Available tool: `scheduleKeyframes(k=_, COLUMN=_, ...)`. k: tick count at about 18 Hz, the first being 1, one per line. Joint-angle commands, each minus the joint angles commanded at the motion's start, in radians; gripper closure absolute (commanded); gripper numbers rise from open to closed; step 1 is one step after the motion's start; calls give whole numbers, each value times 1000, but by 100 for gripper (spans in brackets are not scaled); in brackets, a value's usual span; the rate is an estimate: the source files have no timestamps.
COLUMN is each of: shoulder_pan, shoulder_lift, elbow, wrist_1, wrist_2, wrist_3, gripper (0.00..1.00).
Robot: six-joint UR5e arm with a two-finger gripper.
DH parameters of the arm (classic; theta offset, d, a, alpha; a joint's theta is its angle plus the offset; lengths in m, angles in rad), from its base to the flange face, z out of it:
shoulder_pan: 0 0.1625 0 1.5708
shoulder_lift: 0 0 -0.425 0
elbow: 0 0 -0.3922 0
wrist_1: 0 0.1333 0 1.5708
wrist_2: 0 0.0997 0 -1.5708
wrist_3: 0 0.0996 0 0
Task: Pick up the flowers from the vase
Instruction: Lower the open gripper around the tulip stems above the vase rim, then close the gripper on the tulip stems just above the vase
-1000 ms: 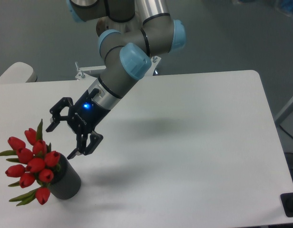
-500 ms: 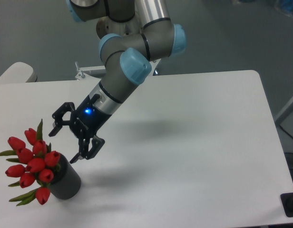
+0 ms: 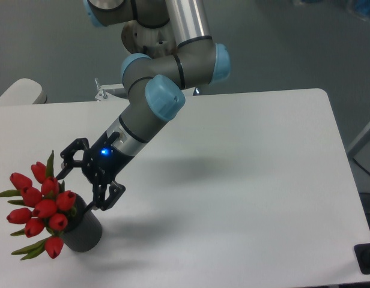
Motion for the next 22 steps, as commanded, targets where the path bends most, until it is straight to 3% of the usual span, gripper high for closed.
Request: scheduleKeyframes(k=22, shoulder_pan=-60, shoulder_lift=-68, elbow=60, wrist_1=0, wrist_2=-12, wrist_3=-20, gripper=0)
